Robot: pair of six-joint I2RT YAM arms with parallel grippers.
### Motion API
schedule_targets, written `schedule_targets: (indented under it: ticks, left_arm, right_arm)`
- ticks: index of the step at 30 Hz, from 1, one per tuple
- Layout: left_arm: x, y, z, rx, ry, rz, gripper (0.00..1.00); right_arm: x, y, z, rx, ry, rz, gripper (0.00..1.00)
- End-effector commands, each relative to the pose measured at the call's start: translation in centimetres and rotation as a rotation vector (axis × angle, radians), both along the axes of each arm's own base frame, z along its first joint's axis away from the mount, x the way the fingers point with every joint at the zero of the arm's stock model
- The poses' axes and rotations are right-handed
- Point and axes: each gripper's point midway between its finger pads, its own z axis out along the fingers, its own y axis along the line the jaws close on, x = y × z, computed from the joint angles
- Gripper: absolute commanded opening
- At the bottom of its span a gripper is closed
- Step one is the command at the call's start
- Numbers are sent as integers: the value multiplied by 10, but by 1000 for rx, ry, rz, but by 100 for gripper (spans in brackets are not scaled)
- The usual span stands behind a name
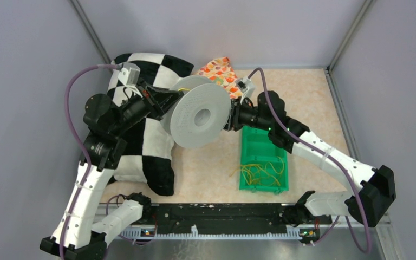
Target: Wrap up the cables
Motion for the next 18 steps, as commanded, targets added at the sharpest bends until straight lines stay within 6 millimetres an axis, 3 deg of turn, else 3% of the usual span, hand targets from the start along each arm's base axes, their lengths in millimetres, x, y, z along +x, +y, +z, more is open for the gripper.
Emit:
schedule_targets:
  ticks: [1, 7, 18]
  left_arm:
    - [11, 3, 27, -93, -71, 57, 0]
    - [13, 15, 29, -184, -82, 126, 0]
    - [18, 31, 20, -275, -80, 220, 0]
  right_arm:
    - [-29, 20, 39, 133, -81, 161, 35]
    - [-36, 20, 53, 213, -97, 185, 42]
    - [-37, 15, 66, 289, -75, 151, 46]
